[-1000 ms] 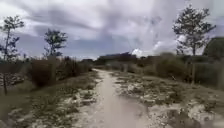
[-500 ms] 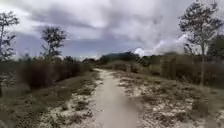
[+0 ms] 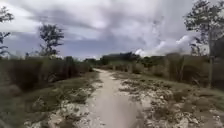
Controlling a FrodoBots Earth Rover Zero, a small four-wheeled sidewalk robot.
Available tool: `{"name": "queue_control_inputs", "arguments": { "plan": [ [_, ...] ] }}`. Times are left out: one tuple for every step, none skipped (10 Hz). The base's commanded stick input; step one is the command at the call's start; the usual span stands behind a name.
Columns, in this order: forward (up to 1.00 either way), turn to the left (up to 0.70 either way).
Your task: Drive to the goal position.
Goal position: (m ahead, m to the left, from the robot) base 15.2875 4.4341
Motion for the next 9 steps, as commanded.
{"name": "queue_control_inputs", "arguments": {
  "plan": [
    [0.85, 0.0],
    [0.85, 0.0],
    [0.85, 0.0],
    [0.85, 0.0],
    [0.85, 0.0],
    [0.85, 0.0],
    [0.85, 0.0],
    [0.85, 0.0],
    [0.85, 0.0]
  ]
}}
